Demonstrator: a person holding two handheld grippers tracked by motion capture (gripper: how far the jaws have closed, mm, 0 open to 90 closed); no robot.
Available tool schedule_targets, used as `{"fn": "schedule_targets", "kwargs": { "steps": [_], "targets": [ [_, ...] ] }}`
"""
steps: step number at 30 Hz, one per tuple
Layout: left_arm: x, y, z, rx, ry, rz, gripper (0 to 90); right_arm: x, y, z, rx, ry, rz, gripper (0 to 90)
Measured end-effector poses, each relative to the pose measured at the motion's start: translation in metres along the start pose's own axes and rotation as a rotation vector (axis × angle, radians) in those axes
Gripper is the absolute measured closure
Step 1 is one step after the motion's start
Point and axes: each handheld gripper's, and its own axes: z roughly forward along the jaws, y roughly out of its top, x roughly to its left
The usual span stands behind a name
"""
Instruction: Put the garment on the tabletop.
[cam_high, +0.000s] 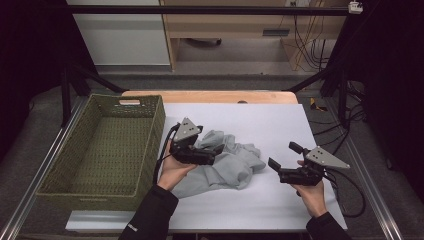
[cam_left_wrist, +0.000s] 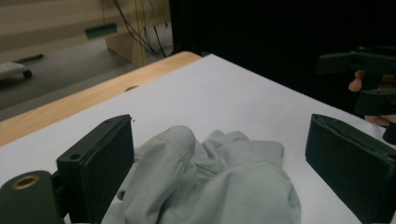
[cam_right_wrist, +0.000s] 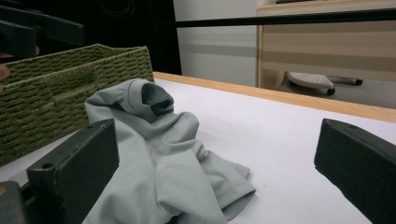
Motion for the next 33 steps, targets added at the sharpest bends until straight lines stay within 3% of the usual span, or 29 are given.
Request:
{"fn": "schedule_targets", "kwargs": {
  "steps": [5,10,15,24,33],
  "targets": [
    [0.001,-0.022,-0.016,-0.085,0.016,-0.031,6.6,0.001,-0.001,-0.001,0.003,0.005,-0.008,0.4],
    [0.002,-0.038,-0.023,-0.103,0.021,-0.041,6.5,0.001,-0.002,-0.003,0.009,0.005,0.003,0.4],
    [0.004,-0.056,-0.032,-0.135,0.004,-0.076,6.2,0.000,-0.002,-0.004,-0.005,-0.001,-0.011,0.3],
    [0.006,-0.072,-0.044,-0.155,0.010,-0.075,5.9,-0.001,-0.006,-0.004,0.011,-0.005,-0.012,0.4],
    [0.007,-0.077,-0.046,-0.143,0.016,-0.063,4.2,-0.002,-0.007,-0.004,0.012,-0.005,-0.014,0.3]
  ]
}}
